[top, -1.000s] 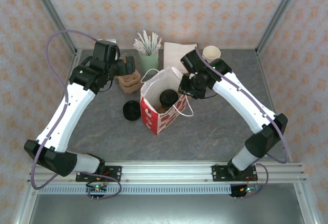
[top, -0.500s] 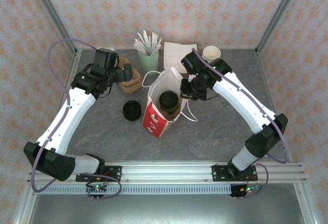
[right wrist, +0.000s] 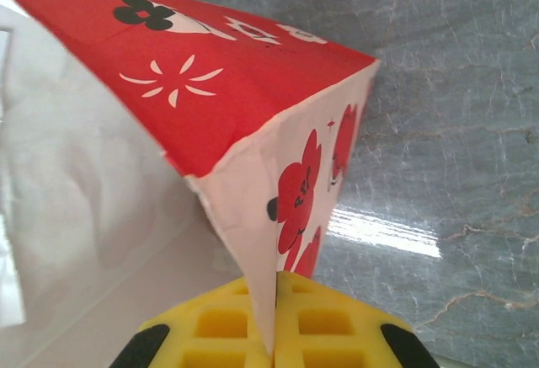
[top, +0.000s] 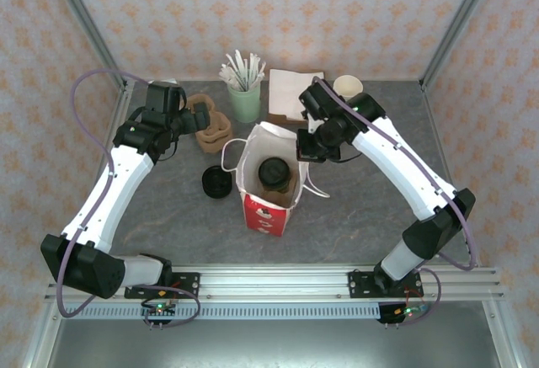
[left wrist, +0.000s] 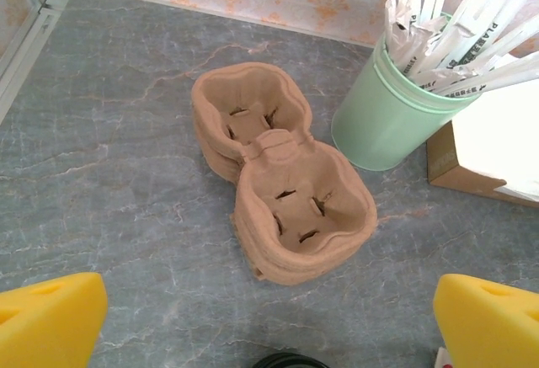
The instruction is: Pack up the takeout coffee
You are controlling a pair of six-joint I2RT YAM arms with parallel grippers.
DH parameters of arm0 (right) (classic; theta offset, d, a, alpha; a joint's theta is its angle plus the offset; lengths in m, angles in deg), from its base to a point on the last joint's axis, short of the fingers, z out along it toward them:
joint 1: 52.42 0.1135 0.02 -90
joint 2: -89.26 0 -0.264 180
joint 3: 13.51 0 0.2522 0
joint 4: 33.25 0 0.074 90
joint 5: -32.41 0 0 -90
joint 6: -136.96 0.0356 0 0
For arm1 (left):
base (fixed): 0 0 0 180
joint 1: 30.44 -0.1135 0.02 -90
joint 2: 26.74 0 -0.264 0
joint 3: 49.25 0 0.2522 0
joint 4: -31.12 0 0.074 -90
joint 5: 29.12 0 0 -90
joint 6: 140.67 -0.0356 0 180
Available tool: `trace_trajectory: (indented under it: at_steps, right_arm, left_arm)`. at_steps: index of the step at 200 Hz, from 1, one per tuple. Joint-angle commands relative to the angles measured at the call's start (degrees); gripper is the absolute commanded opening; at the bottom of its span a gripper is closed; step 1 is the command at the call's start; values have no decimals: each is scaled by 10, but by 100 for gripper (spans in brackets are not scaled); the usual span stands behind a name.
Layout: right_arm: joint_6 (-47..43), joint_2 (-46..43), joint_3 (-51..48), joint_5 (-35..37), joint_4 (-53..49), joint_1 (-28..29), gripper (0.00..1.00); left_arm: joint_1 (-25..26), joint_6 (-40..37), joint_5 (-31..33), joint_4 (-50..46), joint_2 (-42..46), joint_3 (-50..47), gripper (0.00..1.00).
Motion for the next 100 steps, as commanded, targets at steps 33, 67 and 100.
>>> trace_trajectory:
  at_steps: [33, 67, 100]
  right_arm:
    - [-30, -23, -1, 6, 37, 3, 2]
    - [-52, -17, 2, 0, 41, 3, 1]
    - [-62, -14, 11, -3, 44, 3, 1]
  left_arm:
    - [-7, 8, -3, 4, -4, -6, 100]
    - [-7, 17, -4, 2, -8, -4, 100]
    - [-6, 15, -6, 4, -13, -5, 100]
